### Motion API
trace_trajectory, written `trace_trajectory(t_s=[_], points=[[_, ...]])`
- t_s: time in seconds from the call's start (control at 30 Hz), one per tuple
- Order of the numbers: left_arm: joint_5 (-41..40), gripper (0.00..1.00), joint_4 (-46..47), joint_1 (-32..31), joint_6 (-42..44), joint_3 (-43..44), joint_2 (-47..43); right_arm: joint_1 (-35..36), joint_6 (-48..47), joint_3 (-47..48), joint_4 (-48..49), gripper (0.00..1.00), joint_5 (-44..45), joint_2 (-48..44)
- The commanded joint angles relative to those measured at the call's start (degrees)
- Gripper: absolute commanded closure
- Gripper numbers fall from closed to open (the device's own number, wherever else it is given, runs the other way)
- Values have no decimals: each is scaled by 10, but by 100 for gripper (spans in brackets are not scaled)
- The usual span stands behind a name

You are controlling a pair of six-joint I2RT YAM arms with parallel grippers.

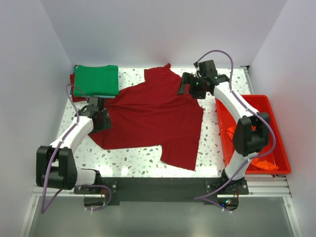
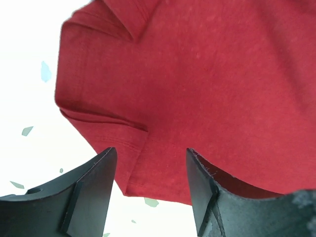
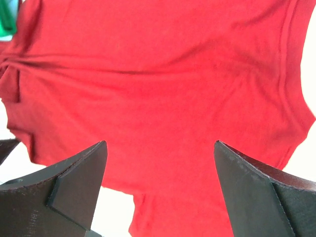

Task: Fold and stack the t-shirts
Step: Fold the tshirt

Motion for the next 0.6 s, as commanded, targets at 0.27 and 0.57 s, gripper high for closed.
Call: trace_trajectory(t_s=[0.27, 0.57], points=[[-34, 60, 24, -12, -4, -27, 58, 21, 30, -129, -6, 8, -15, -139], [-28, 60, 47, -12, 3, -47, 76, 22, 34, -174, -11, 8, -8, -180]])
